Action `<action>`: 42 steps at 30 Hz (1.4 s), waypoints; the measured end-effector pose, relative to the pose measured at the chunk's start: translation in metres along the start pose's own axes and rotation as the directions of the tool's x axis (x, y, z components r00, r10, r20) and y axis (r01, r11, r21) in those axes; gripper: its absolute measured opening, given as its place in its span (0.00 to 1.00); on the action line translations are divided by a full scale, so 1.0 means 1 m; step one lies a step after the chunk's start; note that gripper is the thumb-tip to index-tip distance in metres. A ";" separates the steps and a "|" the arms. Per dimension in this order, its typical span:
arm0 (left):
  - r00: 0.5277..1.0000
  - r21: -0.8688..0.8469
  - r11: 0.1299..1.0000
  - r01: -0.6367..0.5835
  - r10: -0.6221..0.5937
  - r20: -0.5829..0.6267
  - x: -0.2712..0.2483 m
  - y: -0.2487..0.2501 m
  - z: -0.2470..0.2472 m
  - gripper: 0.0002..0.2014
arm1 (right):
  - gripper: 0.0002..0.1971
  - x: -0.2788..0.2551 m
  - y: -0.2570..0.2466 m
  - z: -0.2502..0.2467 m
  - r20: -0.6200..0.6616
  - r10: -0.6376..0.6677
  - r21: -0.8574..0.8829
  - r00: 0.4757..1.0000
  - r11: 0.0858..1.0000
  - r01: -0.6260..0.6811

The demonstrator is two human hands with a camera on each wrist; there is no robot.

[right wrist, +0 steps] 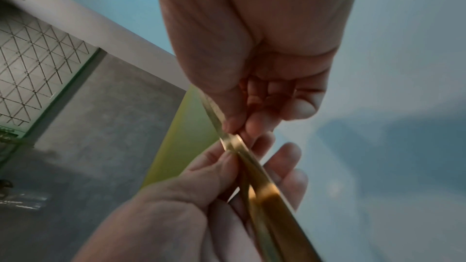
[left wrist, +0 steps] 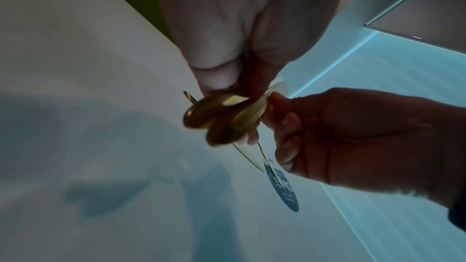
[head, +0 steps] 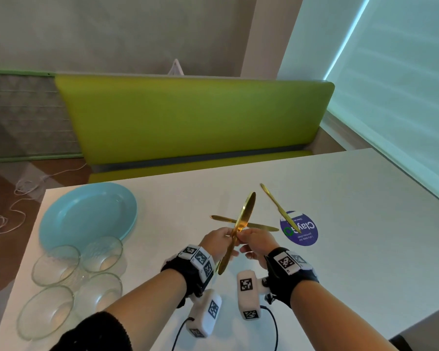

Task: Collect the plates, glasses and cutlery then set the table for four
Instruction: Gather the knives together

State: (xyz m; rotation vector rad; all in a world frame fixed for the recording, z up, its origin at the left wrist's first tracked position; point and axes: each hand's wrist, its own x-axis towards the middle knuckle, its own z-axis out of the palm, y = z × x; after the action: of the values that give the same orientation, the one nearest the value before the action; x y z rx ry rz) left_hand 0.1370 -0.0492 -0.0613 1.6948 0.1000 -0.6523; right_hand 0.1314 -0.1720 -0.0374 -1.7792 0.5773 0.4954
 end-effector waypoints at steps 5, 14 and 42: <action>0.999 -0.049 0.999 0.011 -0.013 -0.051 0.008 0.003 -0.003 0.13 | 0.12 0.013 -0.008 0.002 0.043 -0.019 -0.020 0.999 1.000 0.020; 0.991 0.092 0.992 0.087 -0.077 -0.108 0.027 0.002 -0.002 0.10 | 0.13 0.039 -0.014 0.006 0.071 -0.060 -0.236 0.996 0.969 0.075; 0.930 -0.079 0.994 0.079 -0.102 -0.354 0.022 -0.002 -0.041 0.10 | 0.15 0.068 0.012 0.017 0.069 -0.163 -0.908 0.984 0.398 0.130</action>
State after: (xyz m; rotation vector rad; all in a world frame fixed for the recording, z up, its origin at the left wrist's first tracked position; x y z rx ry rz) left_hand 0.1696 -0.0165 -0.0700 1.7391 0.4560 -0.3960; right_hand 0.1766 -0.1677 -0.0917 -2.8875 0.1009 0.7429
